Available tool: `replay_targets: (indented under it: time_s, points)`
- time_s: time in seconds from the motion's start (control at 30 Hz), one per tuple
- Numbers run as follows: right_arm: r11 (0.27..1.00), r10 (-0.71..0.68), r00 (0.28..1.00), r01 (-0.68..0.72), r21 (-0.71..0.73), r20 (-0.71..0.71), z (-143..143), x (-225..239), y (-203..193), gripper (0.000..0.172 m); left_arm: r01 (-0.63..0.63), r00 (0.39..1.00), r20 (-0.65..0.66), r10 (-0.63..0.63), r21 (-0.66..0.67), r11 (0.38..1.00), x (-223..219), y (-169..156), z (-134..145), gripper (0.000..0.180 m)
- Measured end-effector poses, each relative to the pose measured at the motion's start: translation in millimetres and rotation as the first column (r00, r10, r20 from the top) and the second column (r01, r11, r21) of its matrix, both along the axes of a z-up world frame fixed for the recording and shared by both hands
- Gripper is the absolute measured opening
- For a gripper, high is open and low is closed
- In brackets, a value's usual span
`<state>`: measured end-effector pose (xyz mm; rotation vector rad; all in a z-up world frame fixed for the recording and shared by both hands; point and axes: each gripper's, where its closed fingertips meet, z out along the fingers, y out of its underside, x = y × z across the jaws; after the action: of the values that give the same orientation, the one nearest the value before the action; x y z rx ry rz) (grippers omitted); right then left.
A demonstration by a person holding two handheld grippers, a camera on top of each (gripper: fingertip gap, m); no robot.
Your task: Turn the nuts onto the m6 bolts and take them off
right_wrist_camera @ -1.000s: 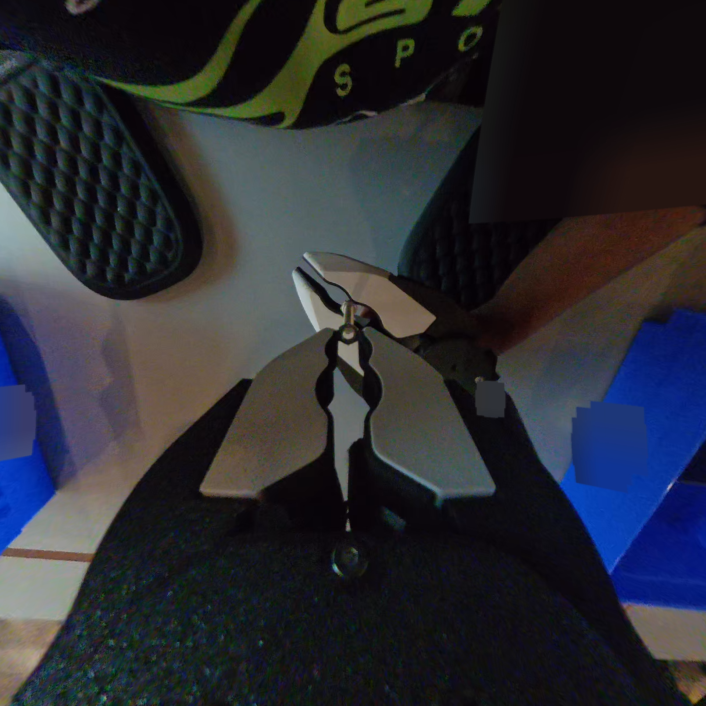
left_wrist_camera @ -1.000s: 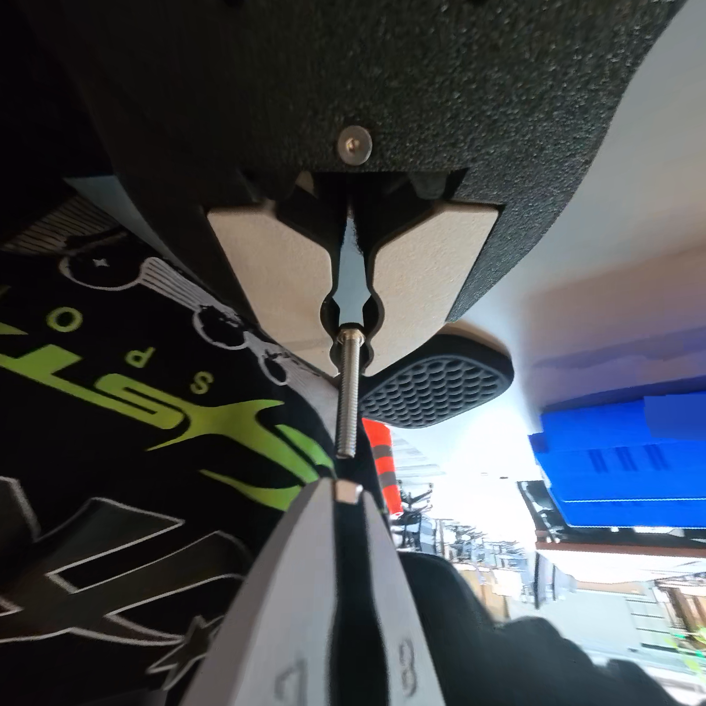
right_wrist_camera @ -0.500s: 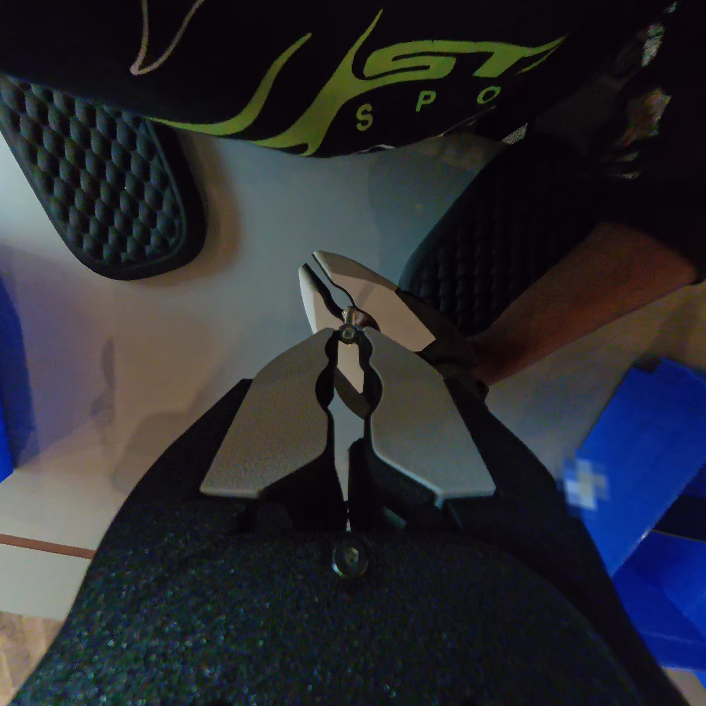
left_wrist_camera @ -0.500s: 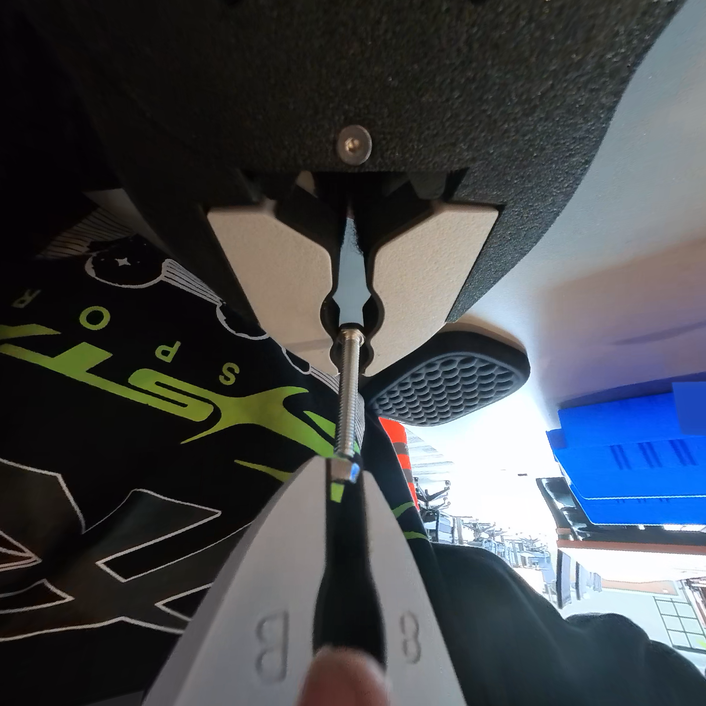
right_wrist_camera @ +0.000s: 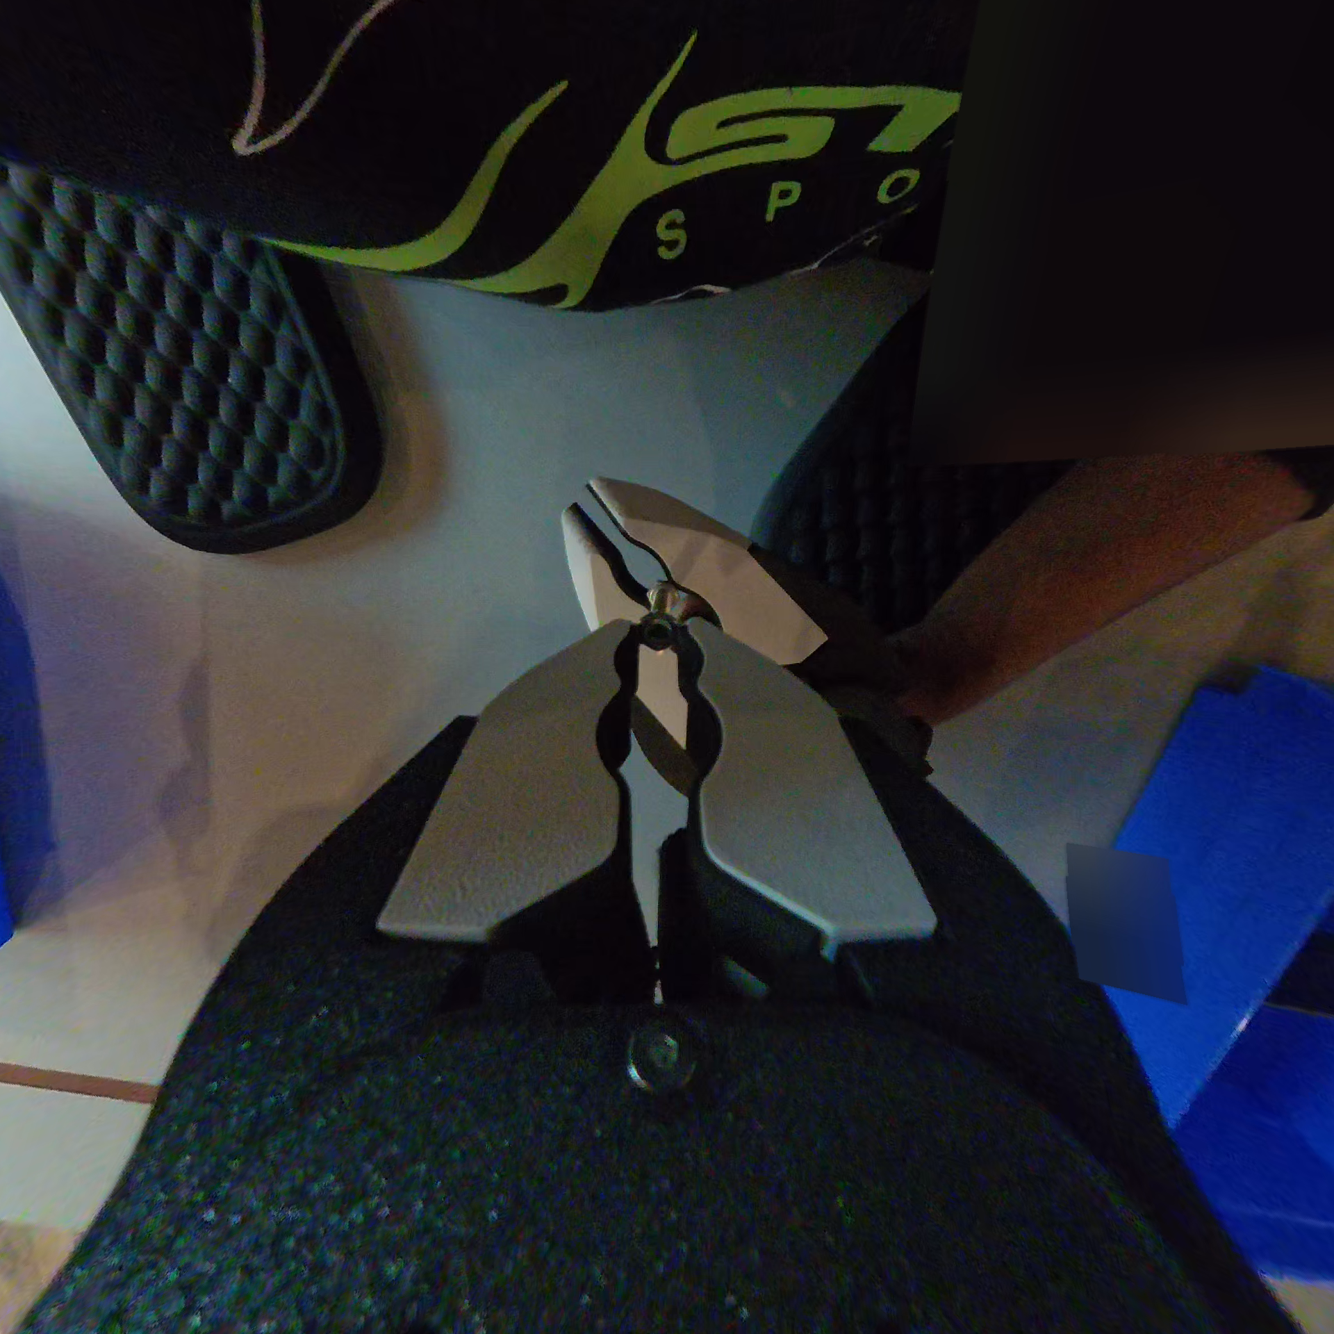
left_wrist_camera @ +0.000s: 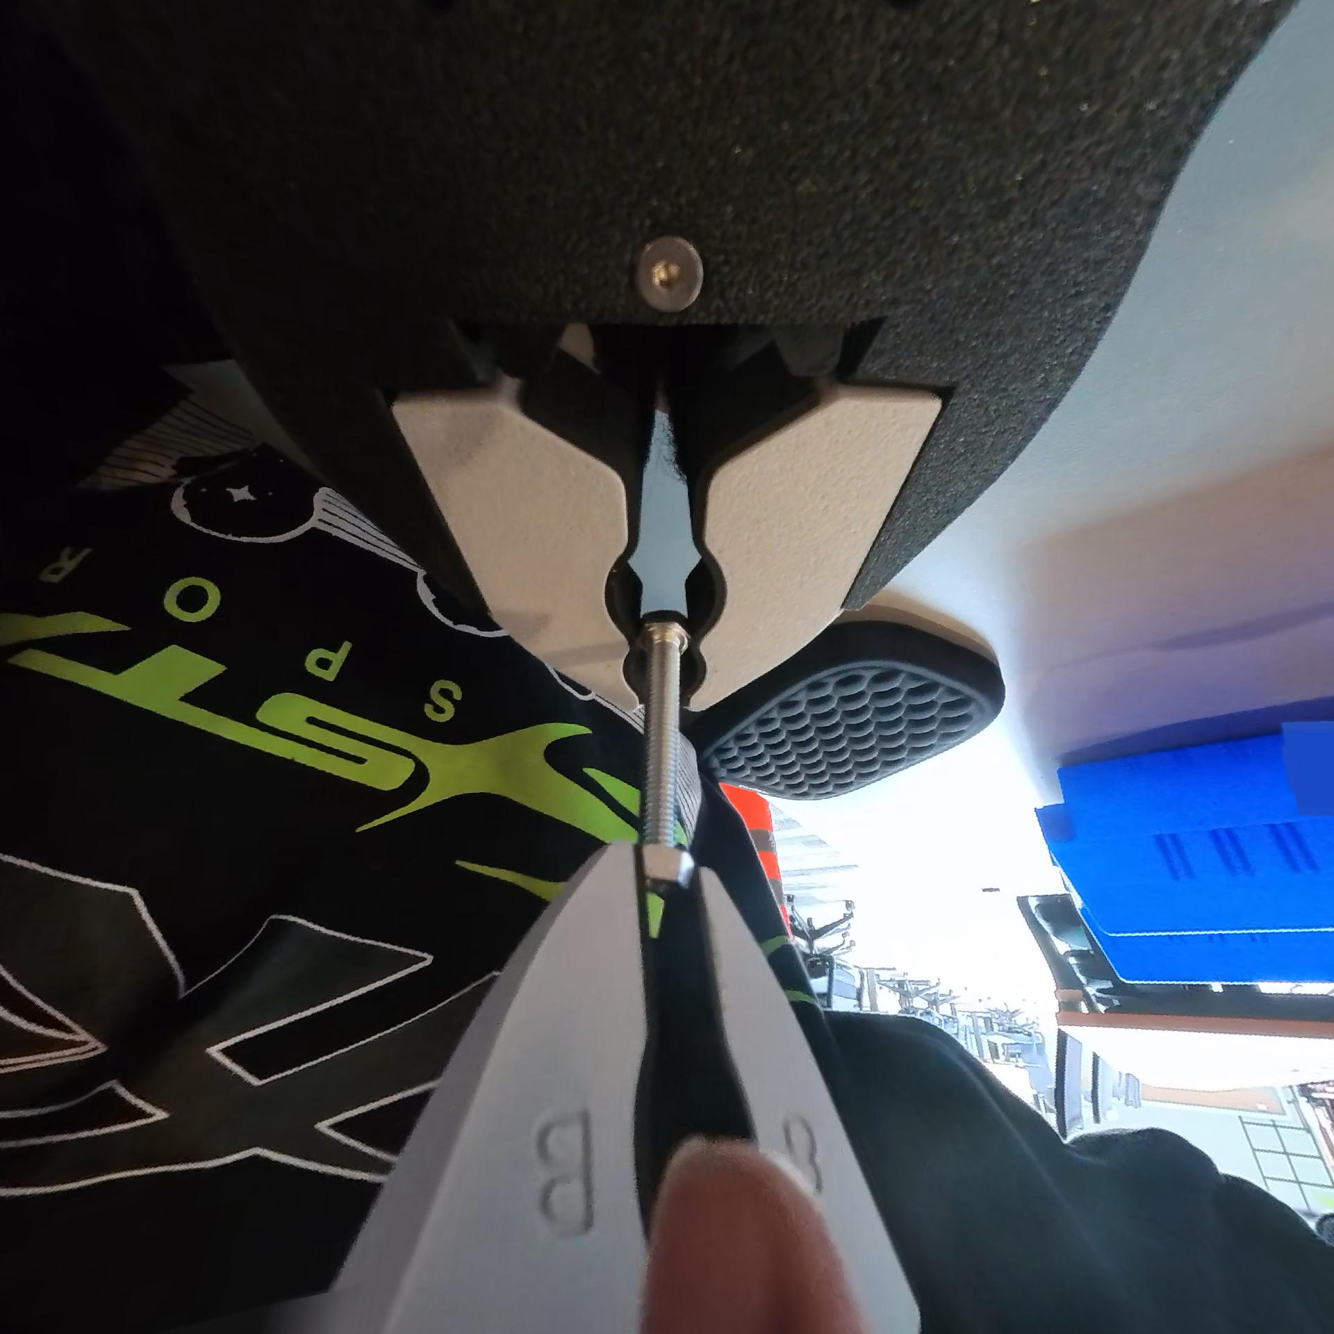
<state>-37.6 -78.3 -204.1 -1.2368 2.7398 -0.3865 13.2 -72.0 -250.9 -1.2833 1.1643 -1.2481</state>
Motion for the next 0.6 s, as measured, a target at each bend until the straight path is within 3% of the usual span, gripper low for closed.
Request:
replay_targets:
  time_s: [0.27, 0.43, 0.6]
  points:
    - [0.996, -0.085, 0.996, 0.085, -0.006, -0.013, 0, -4, 3, 0.010, -0.053, 0.999, 0.008, 0.053, 0.005, 0.999, -2, 6, 1, 0.007]
    - [0.957, -0.289, 0.957, 0.289, -0.009, -0.034, 1, -9, 9, 0.009, -0.163, 0.986, 0.020, 0.163, 0.021, 0.986, -5, 17, 3, 0.007]
    - [0.840, -0.539, 0.839, 0.542, 0.031, -0.070, -1, -14, 22, 0.009, -0.366, 0.931, -0.003, 0.366, 0.028, 0.930, -13, 41, 0, 0.007]
